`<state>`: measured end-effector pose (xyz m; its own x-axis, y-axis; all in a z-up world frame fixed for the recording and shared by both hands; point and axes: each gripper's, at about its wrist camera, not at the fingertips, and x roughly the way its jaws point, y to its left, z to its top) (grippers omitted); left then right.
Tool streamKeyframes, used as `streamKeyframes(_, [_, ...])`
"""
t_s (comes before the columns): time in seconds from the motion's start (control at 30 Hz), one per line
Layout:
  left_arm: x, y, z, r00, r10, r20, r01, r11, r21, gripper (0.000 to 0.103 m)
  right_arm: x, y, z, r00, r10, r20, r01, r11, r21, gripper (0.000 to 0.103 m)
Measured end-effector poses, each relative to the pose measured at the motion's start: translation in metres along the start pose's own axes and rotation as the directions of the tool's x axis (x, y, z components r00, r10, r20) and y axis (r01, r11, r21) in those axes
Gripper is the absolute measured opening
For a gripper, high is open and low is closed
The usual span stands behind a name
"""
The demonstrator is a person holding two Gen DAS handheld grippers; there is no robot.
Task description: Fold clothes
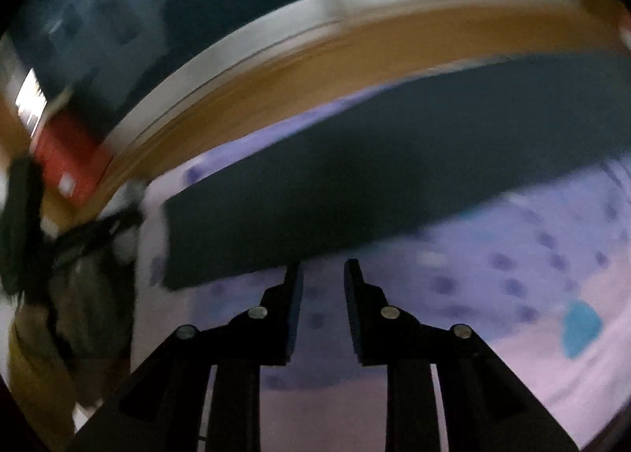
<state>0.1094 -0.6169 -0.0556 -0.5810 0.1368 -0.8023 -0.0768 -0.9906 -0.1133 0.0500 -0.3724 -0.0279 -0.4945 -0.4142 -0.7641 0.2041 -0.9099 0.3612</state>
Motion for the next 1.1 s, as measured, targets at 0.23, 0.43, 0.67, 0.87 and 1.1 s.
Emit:
streamKeyframes(0.23, [0.009, -0.104, 0.007, 1.000, -0.011, -0.029, 0.012, 0.999, 0.046, 0.033, -0.043, -0.084, 0.005, 0.997, -0.054, 0.056, 0.053, 0.998, 0.029, 0.042])
streamKeyframes(0.43, [0.027, -0.188, 0.016, 0.999, -0.035, -0.024, 0.036, 0.999, 0.024, 0.033, -0.079, -0.159, 0.002, 0.989, -0.115, 0.093, 0.117, 0.993, -0.011, 0.042])
streamKeyframes(0.67, [0.055, -0.251, 0.023, 0.994, -0.075, -0.083, 0.077, 0.997, 0.020, 0.033, -0.113, -0.232, 0.020, 0.987, -0.115, 0.109, 0.109, 0.992, 0.056, 0.042])
streamKeyframes(0.87, [0.082, -0.275, 0.044, 0.990, -0.105, -0.099, 0.111, 0.992, 0.059, 0.033, -0.104, -0.247, 0.048, 0.991, -0.103, 0.090, 0.099, 0.994, 0.046, 0.042])
streamKeyframes(1.1, [0.128, -0.300, 0.089, 0.984, -0.164, -0.074, 0.172, 0.979, 0.113, 0.034, -0.071, -0.239, 0.115, 0.986, -0.152, 0.066, 0.157, 0.984, -0.085, 0.042])
